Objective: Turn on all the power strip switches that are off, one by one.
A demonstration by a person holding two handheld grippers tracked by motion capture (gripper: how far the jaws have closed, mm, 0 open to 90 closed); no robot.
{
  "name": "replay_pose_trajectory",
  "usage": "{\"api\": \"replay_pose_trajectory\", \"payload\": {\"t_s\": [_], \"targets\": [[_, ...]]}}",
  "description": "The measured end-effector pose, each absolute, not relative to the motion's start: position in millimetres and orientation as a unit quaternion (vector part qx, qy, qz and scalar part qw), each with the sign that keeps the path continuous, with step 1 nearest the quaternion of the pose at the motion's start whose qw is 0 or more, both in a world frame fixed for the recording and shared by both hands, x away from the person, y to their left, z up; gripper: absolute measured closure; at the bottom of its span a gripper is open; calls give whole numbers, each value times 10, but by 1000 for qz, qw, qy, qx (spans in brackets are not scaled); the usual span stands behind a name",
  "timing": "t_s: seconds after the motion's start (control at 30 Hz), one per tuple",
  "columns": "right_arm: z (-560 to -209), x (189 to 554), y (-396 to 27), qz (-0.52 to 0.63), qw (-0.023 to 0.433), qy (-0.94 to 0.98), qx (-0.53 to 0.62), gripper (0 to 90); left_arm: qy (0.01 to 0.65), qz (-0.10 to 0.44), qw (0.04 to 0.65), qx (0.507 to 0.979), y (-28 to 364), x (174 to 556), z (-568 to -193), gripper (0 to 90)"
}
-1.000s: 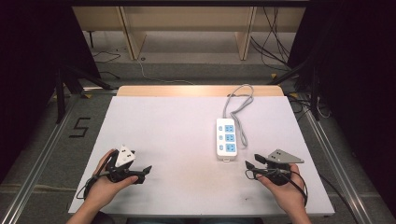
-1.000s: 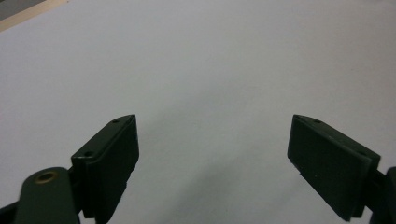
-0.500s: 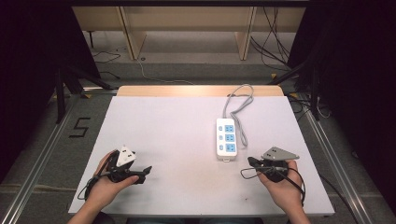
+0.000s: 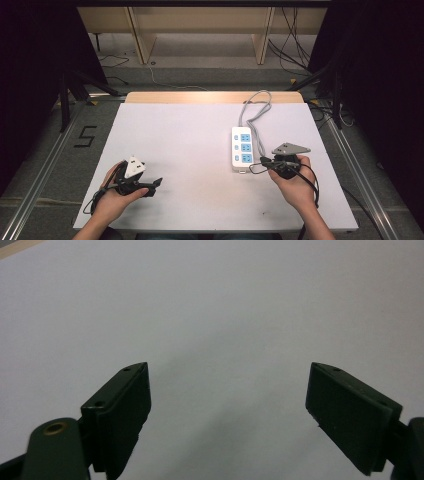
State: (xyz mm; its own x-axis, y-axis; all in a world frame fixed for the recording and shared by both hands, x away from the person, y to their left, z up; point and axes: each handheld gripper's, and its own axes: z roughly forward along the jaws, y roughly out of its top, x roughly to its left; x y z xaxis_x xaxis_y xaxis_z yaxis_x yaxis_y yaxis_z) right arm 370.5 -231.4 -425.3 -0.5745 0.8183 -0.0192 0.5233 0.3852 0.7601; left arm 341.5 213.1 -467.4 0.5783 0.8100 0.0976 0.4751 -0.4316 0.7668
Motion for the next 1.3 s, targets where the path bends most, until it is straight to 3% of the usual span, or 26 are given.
{"api": "replay_pose_trajectory", "payload": {"t_s": [1.3], "targets": [[-4124,4252,-2057,340,177,823,419,900,396,235,352,815,2125,3421,-4683,187]]}}
